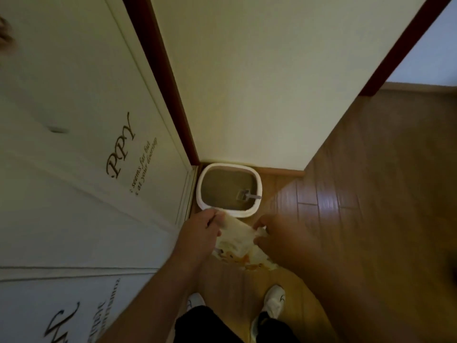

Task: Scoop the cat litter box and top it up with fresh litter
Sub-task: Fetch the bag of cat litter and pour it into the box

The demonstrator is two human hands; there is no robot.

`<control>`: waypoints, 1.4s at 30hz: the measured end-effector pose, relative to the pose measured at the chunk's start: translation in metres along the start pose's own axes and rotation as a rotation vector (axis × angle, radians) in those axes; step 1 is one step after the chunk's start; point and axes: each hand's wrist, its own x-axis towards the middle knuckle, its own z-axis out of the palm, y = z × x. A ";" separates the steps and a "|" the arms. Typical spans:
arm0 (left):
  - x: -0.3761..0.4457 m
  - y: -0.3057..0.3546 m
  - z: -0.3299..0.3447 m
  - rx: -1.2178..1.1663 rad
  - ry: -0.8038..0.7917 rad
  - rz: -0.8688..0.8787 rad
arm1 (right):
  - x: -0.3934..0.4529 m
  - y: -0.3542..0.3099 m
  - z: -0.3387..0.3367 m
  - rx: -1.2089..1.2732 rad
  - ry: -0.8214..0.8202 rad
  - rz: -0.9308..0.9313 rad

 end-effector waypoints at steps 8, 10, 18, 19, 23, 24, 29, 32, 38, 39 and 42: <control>0.058 -0.058 0.057 -0.046 -0.039 -0.191 | 0.092 0.042 0.042 -0.044 -0.096 0.018; 0.078 -0.075 0.072 -0.064 -0.081 -0.232 | 0.110 0.052 0.057 -0.055 -0.072 0.041; 0.134 -0.139 0.123 -0.059 -0.269 -0.365 | 0.174 0.094 0.133 -0.018 -0.123 0.194; 0.141 -0.147 0.129 -0.065 -0.277 -0.382 | 0.181 0.101 0.142 -0.014 -0.128 0.203; 0.170 -0.177 0.158 -0.040 -0.281 -0.394 | 0.220 0.130 0.171 0.034 -0.129 0.238; 0.178 -0.183 0.166 -0.034 -0.277 -0.393 | 0.230 0.139 0.177 0.043 -0.129 0.233; 0.212 -0.223 0.213 -0.040 -0.267 -0.399 | 0.281 0.181 0.217 0.003 -0.163 0.224; 0.238 -0.252 0.240 0.013 -0.244 -0.365 | 0.314 0.205 0.245 -0.064 -0.204 0.201; 0.292 -0.303 0.299 0.110 -0.295 -0.277 | 0.370 0.257 0.295 -0.032 -0.203 0.216; 0.303 -0.310 0.306 0.130 -0.282 -0.250 | 0.377 0.265 0.300 -0.001 -0.177 0.217; 0.336 -0.323 0.319 0.159 -0.247 -0.154 | 0.400 0.288 0.303 0.051 -0.038 0.216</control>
